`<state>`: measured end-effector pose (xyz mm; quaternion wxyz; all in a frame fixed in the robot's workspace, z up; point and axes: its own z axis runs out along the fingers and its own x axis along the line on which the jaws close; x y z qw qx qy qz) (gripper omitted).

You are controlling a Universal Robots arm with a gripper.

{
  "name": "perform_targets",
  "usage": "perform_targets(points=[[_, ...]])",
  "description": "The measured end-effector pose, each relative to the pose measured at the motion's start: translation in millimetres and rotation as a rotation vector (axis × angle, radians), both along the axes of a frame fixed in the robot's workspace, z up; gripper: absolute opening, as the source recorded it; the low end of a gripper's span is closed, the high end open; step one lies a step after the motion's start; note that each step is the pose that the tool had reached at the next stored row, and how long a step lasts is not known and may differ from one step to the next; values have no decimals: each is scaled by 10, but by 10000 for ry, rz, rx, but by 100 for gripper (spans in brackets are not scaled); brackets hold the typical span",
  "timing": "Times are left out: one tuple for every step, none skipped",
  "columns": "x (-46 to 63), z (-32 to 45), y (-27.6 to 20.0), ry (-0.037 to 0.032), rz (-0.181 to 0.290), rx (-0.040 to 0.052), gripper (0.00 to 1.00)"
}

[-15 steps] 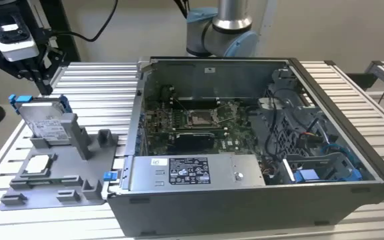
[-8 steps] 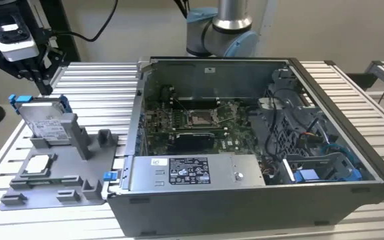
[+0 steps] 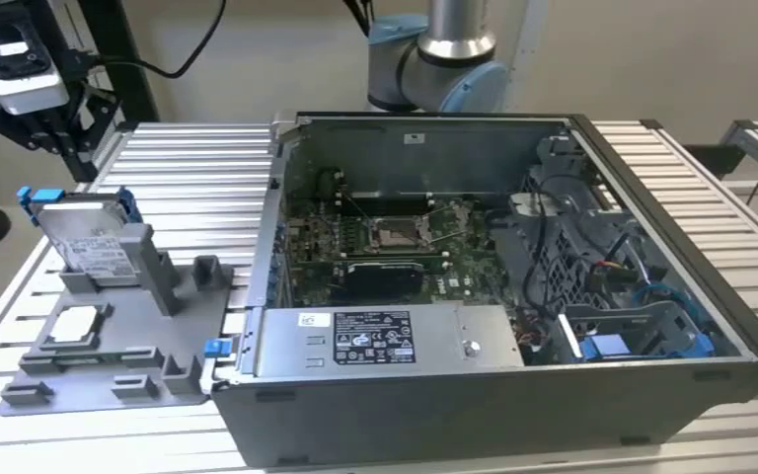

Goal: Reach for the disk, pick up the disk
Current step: 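Reach for the disk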

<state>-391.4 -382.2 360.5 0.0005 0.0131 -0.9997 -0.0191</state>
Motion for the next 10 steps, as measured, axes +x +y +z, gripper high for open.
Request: perform_targets(points=[[-21, -1, 13, 0, 12, 0, 0], [-45, -2, 26, 0, 23, 0, 0], [-69, -3, 37, 1, 34, 0, 0], [-93, -5, 48, 0, 43, 0, 0], [-121, -7, 58, 0, 53, 0, 0], [-149, -9, 67, 1, 62, 0, 0], [-178, -12, 77, 0, 71, 0, 0], [-206, -14, 85, 0, 79, 0, 0], [-236, -17, 91, 0, 86, 0, 0], [-267, -20, 97, 0, 94, 0, 0]])
